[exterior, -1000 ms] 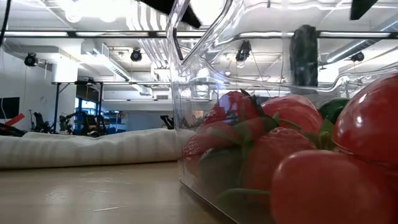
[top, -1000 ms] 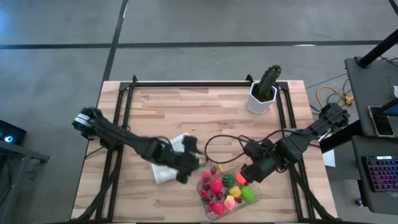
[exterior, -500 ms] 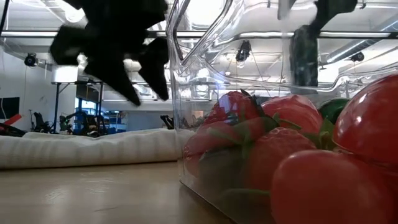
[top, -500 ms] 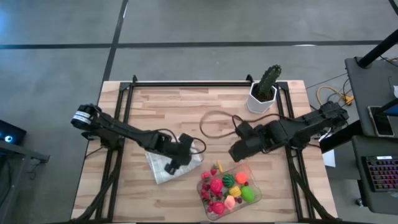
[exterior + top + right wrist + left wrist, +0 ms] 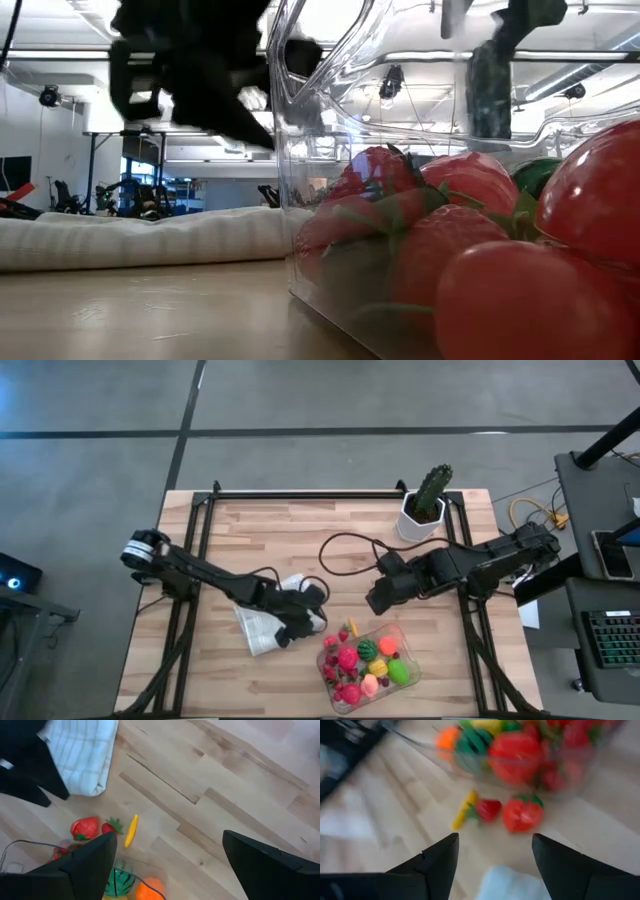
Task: Pick and placing Produce into tupperware
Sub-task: Put the strawberry into the transparent bin
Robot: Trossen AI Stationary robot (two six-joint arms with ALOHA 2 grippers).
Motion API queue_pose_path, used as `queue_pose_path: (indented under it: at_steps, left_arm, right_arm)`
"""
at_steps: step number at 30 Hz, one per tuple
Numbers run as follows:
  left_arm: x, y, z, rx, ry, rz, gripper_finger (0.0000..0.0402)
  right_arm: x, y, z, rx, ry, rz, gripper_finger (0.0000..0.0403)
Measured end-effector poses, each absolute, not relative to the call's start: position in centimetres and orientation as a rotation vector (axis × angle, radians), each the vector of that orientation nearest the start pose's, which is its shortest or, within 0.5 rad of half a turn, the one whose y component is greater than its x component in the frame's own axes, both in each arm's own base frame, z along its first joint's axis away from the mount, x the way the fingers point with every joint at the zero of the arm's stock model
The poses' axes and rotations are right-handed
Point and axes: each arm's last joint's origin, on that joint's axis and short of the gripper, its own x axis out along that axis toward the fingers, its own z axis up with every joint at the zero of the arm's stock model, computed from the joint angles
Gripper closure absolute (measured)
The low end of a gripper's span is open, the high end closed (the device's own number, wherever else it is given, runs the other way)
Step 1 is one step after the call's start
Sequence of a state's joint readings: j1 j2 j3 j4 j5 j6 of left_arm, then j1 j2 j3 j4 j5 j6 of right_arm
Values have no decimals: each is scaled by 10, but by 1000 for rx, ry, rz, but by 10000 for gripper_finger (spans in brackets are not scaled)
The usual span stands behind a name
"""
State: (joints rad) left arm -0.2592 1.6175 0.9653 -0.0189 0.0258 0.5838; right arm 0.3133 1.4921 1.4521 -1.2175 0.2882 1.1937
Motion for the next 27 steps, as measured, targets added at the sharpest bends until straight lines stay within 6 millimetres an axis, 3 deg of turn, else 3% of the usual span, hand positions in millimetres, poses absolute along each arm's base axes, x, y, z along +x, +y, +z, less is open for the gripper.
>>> queue_pose_path:
  at_steps: [9, 15, 22, 27]
  left_arm:
    - [348, -94, 162, 632, 611, -491, 164]
    - [351, -100, 153, 631, 609, -515, 164]
    - [350, -113, 159, 637, 537, -539, 164]
    - [351, -117, 149, 639, 559, -554, 164]
  right_arm:
    - [265, 77, 326, 700, 1024, -683, 49]
    - [264, 77, 326, 708, 1033, -676, 49]
    - [264, 77, 325, 709, 1038, -674, 49]
    - [264, 77, 325, 710, 1038, -674, 49]
